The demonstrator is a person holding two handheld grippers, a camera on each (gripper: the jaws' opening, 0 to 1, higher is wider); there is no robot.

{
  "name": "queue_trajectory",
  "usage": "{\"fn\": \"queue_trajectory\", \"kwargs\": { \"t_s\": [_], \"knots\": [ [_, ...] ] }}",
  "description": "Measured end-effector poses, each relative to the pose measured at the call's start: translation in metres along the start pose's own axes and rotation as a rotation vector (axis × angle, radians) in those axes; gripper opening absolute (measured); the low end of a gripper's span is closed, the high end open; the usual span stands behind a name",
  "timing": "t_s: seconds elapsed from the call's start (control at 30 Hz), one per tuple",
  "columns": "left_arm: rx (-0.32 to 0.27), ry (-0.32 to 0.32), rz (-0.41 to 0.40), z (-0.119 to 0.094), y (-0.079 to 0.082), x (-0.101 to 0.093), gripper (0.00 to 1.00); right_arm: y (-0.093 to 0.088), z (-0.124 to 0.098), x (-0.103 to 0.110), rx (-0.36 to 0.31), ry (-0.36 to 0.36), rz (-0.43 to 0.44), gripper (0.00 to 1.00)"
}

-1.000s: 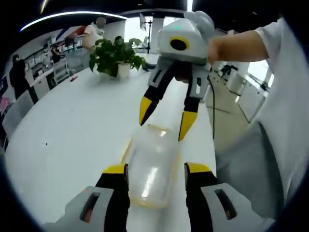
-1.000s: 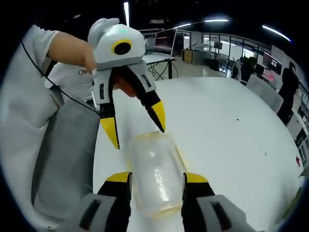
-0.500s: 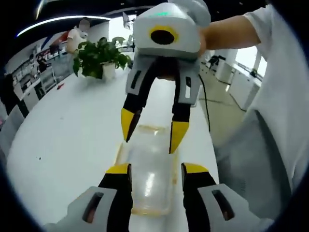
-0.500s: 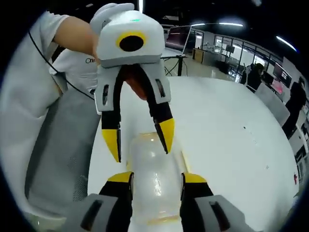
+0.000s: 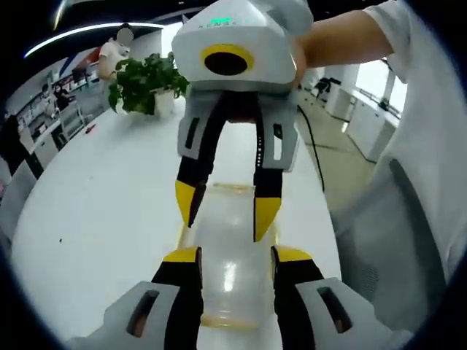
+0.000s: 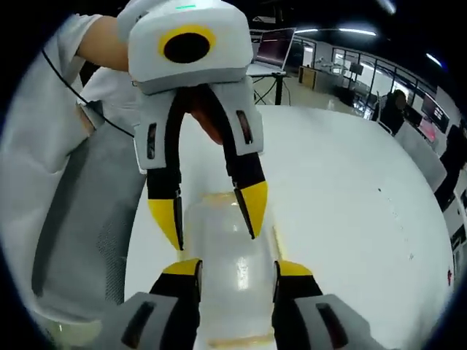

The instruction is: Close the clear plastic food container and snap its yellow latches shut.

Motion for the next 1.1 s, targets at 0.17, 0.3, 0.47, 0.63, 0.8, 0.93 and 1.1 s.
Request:
{"fn": "queue_trajectory", "kwargs": {
  "t_s": [0.17, 0.3, 0.47, 0.63, 0.8, 0.93, 1.1],
  "knots": [
    [-0.019, -0.007, -0.013, 0.0, 0.001, -0.001, 0.37, -0.002, 0.003, -0.008, 0.009, -0.03, 0.017, 0.54],
    [-0.012, -0.007, -0.01, 0.002, 0.0, 0.0, 0.37, -0.003, 0.006, -0.014, 0.025, -0.066, 0.028, 0.63],
    [-0.028, 0.011, -0.015, 0.0, 0.001, 0.003, 0.35, -0.003, 0.004, -0.018, 0.033, -0.082, 0.027, 0.65],
    [-0.021, 0.034, -0.012, 0.002, 0.0, 0.006, 0.37, -0.004, 0.004, -0.015, 0.039, -0.073, 0.006, 0.67],
    [0.008, 0.001, 0.02, 0.012, -0.004, -0.01, 0.41, -0.002, 0.001, -0.017, 0.024, -0.067, 0.013, 0.65],
    [0.014, -0.012, 0.066, 0.015, -0.005, -0.023, 0.41, -0.001, 0.0, -0.018, -0.002, -0.025, 0.053, 0.57],
    [-0.013, 0.021, 0.064, 0.011, -0.005, -0.021, 0.42, 0.003, 0.001, -0.017, -0.032, -0.006, 0.055, 0.58]
  ]
}}
Point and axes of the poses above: the point that each gripper's makers call its tool centre point, and the gripper's own axes: z roughly forward along the fingers, x roughly to its left, y roughly out of its top, the point moved 10 cm from there along -z, roughly backward along the fingers, and after that the axes turned 4 degrees about -y, right-handed, at the moved point
